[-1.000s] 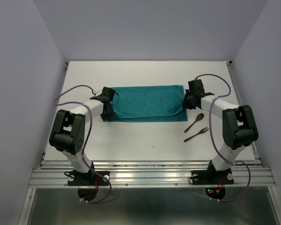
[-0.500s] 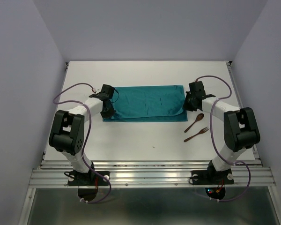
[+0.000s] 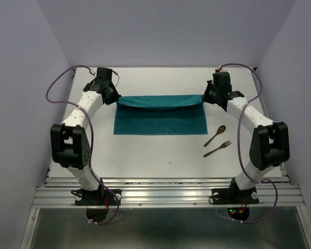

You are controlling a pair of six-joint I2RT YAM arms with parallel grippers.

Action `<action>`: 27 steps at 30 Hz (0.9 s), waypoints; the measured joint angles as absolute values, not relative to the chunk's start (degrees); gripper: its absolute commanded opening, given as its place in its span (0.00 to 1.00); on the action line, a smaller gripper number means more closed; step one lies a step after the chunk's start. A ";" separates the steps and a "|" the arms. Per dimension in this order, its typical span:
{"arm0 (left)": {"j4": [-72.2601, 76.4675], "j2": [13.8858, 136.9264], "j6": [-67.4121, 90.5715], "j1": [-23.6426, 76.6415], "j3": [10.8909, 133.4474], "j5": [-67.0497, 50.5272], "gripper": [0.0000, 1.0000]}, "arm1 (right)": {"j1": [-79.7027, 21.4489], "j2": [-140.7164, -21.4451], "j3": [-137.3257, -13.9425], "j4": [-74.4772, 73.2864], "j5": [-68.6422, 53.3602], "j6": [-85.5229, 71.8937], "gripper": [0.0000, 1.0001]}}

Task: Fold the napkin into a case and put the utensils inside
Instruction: Smooth out the rectangle-folded napkin at the center of the board.

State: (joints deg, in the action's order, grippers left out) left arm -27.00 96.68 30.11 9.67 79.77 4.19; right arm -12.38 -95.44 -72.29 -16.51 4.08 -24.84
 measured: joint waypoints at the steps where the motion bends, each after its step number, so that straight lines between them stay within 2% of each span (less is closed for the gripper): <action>1: -27.00 96.77 29.61 9.47 80.90 3.90 0.00 | -12.38 -95.39 -72.84 -16.43 3.81 -24.84 0.03; 8: -26.79 96.68 28.12 9.30 79.37 1.83 0.00 | -12.38 -92.90 -67.90 -16.58 1.67 -25.12 0.03; 17: -25.17 96.57 28.14 9.30 65.04 -1.50 0.00 | -12.38 -91.50 -54.22 -17.21 -1.74 -26.57 0.03; 27: -24.16 96.57 28.10 9.30 64.31 -1.65 0.00 | -12.38 -91.55 -53.32 -17.04 -2.17 -26.83 0.02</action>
